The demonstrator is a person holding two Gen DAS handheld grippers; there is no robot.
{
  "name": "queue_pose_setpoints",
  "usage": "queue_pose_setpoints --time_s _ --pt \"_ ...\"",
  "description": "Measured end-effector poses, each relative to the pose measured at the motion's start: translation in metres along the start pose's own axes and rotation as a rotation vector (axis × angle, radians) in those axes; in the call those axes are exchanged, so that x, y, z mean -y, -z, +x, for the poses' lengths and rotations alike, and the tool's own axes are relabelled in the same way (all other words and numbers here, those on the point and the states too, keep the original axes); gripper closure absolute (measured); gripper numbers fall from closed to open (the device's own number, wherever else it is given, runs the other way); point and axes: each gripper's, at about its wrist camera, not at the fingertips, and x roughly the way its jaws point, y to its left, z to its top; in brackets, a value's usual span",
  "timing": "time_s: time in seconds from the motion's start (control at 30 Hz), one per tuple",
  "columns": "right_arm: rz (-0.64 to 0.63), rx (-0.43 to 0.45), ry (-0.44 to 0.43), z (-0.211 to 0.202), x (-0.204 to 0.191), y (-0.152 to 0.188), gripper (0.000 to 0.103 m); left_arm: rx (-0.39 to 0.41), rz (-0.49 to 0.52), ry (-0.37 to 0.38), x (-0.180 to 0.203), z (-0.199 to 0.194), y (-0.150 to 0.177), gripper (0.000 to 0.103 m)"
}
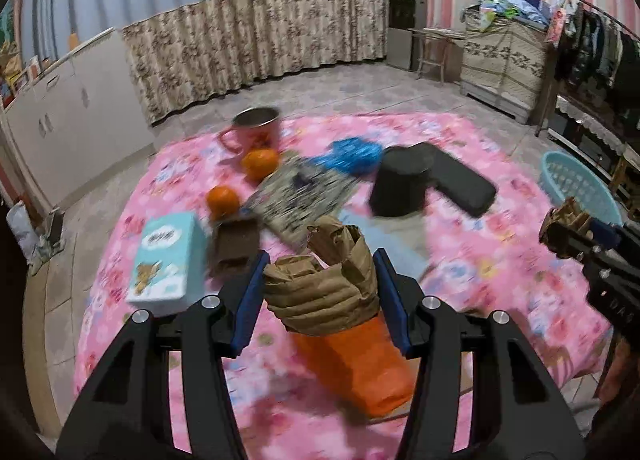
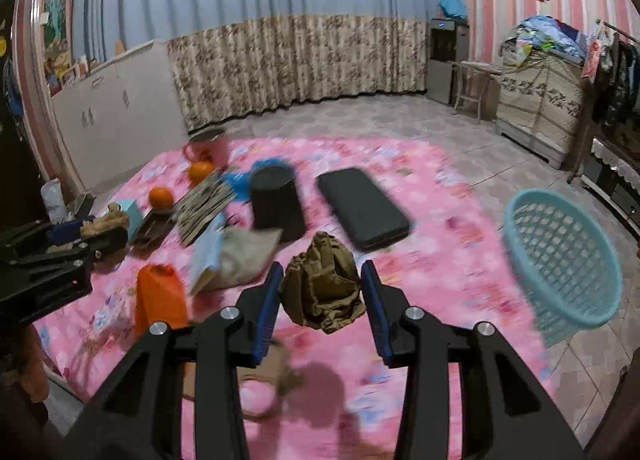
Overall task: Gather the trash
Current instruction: 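Carry the brown paper with the left tool over the blue basket and release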
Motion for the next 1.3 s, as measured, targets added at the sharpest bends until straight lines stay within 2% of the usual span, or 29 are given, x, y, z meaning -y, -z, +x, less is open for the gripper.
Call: queue_pose_setpoints --time_s 0.23,0.43,0.63,0.73,0.9,1.1,1.13,1.2,1.23,1.27,1.3 --pt "0.062 0.045 0.077 -0.014 0.083 -0.036 0.063 -0.004 0.031 0.092 0.072 0.015 -0.041 0.051" --pt "0.122 0.026 0.214 -0.007 0.163 -0.057 0.063 -0.005 0.086 0.184 0.153 0.033 -0.071 0.051" --pt "0.251 0.004 0.338 0.002 0.239 -0.042 0.063 -0.040 0.172 0.267 0.238 0.061 -0.086 0.051" --pt "0.283 0.000 0.419 -0.001 0.266 -0.034 0.063 -0.065 0.213 0.338 0.286 0.077 -0.087 0.051" --pt "0.350 0.002 0.461 -0.006 0.304 -0.023 0.063 -0.097 0.260 0.419 0.343 0.099 -0.092 0.051" --pt "0.409 0.021 0.451 -0.011 0.323 -0.016 0.063 -0.134 0.269 0.486 0.378 0.125 -0.105 0.050" --pt "0.416 0.025 0.446 -0.011 0.323 -0.015 0.063 -0.135 0.273 0.487 0.382 0.127 -0.107 0.049" --pt "0.424 0.030 0.441 -0.008 0.323 -0.015 0.063 -0.127 0.291 0.479 0.390 0.130 -0.111 0.038" --pt "0.424 0.030 0.438 -0.006 0.323 -0.015 0.063 -0.119 0.299 0.472 0.391 0.129 -0.112 0.025" --pt "0.423 0.027 0.436 -0.003 0.324 -0.015 0.063 -0.107 0.300 0.460 0.391 0.128 -0.113 0.018" --pt "0.422 0.023 0.432 0.000 0.323 -0.015 0.063 -0.088 0.296 0.448 0.389 0.125 -0.115 0.017"
